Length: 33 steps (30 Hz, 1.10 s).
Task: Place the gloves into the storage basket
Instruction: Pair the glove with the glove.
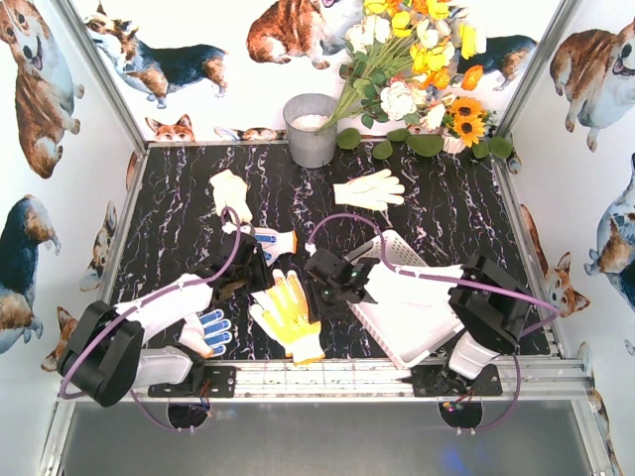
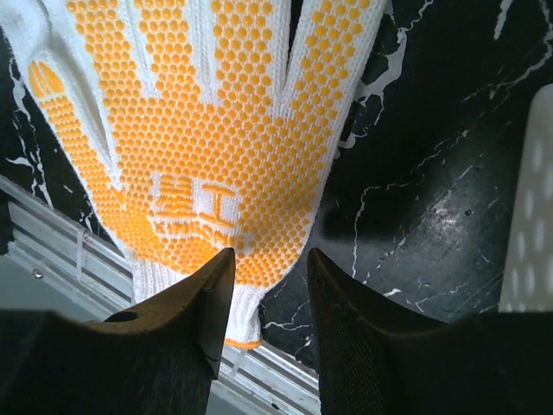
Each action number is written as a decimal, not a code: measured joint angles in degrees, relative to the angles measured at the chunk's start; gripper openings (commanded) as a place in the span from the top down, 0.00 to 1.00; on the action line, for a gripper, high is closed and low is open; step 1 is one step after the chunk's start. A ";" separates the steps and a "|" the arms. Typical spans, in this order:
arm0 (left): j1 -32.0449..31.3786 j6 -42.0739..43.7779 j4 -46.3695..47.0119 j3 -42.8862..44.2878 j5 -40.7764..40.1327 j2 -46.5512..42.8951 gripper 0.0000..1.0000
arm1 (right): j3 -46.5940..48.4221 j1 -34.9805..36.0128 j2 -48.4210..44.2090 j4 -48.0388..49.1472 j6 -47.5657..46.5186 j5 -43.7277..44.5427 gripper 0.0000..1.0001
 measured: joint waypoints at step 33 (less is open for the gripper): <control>0.02 -0.04 0.90 -1.75 -0.24 -0.57 1.00 | 2.71 0.00 5.27 -0.31 1.09 0.63 0.98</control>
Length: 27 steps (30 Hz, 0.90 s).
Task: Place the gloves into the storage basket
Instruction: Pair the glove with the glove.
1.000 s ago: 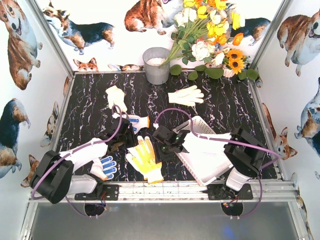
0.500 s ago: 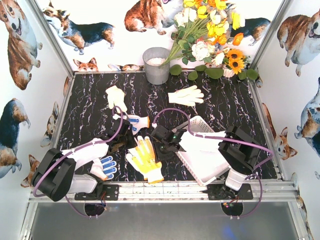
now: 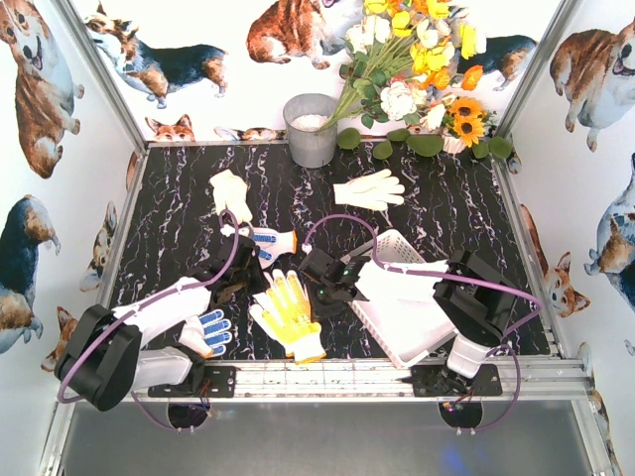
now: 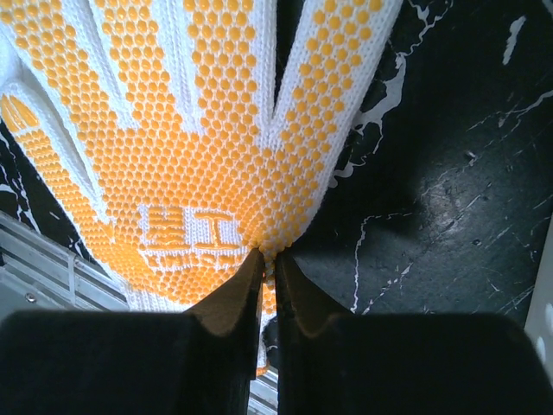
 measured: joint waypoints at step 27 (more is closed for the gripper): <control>0.83 2.36 -7.61 1.84 -5.27 -5.33 1.00 | 1.05 0.00 -3.10 -0.35 0.00 0.17 1.00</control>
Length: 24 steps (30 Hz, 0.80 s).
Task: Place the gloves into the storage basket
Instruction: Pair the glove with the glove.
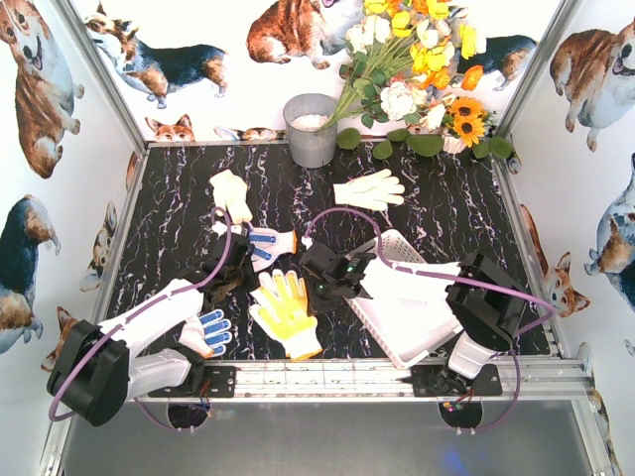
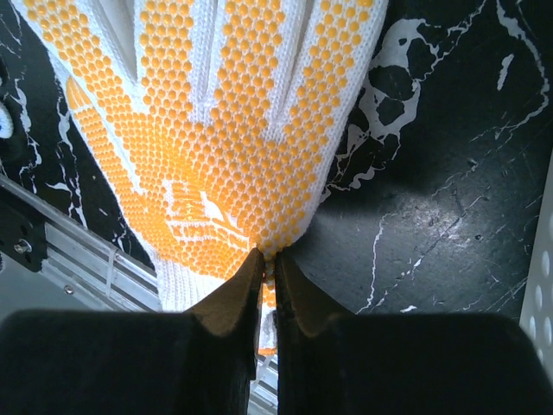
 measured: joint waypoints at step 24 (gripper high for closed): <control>4.85 2.80 0.35 0.00 0.00 0.07 1.00 | 4.00 0.00 2.49 0.52 0.00 -0.46 1.00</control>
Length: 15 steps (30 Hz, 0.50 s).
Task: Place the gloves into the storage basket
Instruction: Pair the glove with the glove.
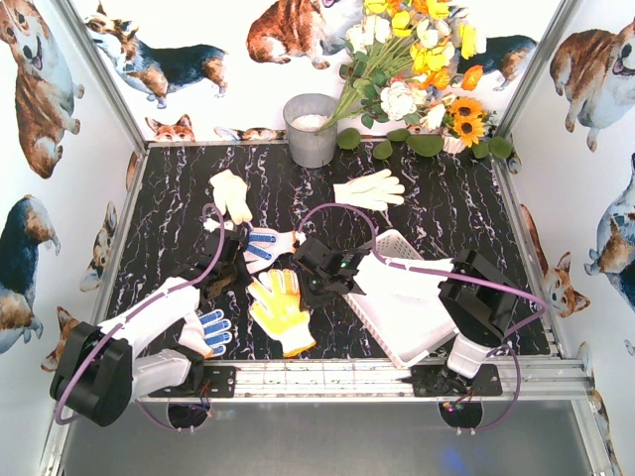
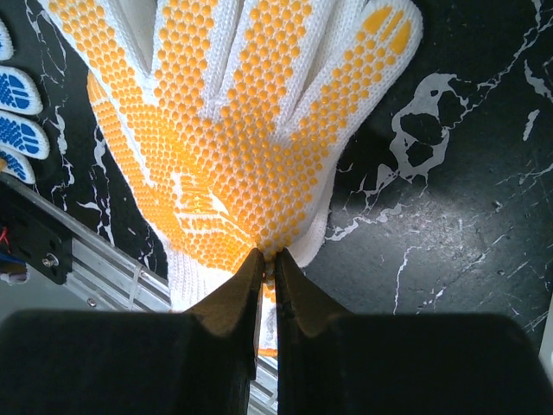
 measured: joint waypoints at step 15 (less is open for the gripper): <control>2.03 0.46 2.93 -0.61 1.40 2.49 1.00 | 0.33 0.00 3.19 2.12 -0.02 0.02 1.00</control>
